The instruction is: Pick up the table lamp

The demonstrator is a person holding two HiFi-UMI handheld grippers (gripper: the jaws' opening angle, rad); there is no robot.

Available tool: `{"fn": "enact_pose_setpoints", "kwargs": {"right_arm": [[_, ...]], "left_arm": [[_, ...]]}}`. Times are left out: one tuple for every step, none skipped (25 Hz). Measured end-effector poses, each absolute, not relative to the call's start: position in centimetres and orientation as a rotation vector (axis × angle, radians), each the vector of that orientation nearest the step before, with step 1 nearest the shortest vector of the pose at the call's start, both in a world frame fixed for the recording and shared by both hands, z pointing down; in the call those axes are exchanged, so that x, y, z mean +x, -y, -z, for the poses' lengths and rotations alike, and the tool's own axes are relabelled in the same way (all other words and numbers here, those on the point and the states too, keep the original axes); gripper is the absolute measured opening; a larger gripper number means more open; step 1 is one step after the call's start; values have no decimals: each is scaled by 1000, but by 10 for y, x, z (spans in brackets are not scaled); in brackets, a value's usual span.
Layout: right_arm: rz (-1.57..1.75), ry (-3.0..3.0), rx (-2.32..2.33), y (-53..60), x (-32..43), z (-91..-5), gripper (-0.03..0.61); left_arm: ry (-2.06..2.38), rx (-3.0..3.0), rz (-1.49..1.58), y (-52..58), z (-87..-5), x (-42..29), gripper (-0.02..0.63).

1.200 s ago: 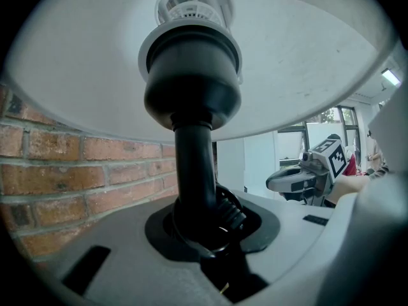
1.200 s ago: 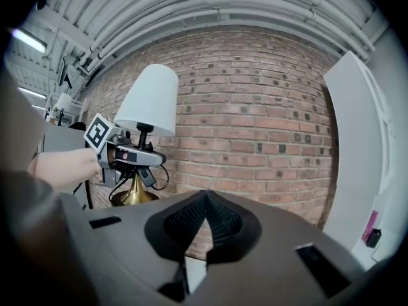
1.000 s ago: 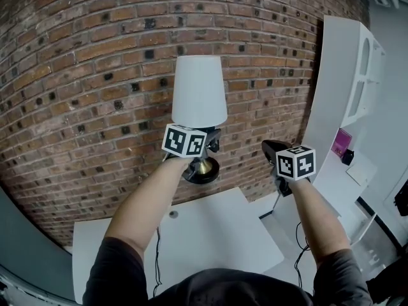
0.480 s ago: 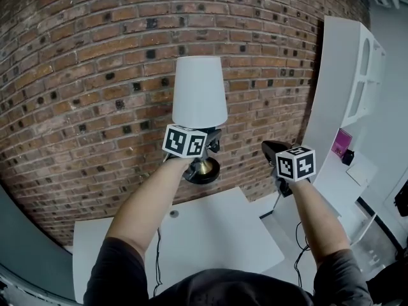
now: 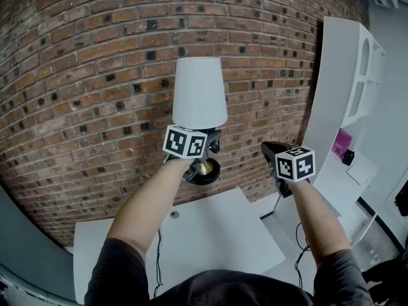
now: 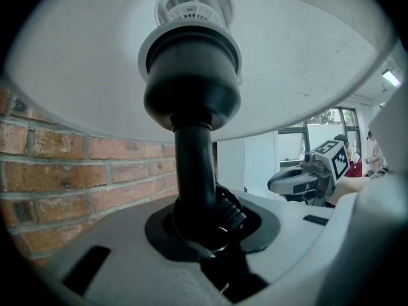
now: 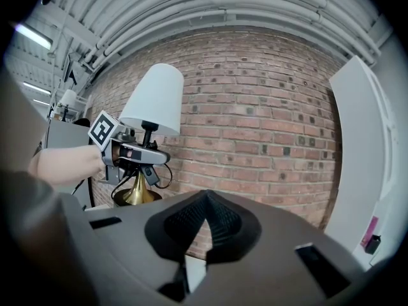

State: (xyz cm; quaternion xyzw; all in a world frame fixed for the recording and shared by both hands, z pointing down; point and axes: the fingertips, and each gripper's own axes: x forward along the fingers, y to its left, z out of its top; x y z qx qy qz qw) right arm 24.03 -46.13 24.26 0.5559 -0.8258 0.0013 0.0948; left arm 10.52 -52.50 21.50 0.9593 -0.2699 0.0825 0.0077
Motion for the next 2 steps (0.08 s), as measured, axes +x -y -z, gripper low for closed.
{"fn": "enact_pose_setpoints", "kwargs": {"right_arm": [[-3,2449,1648,461,241,-242,-8],[-2,2449,1647,461,241,-242,-8]], "left_arm": [[845,2998,-258,525,-215,105,101],[846,2998,-257,525,-215,105,101]]}}
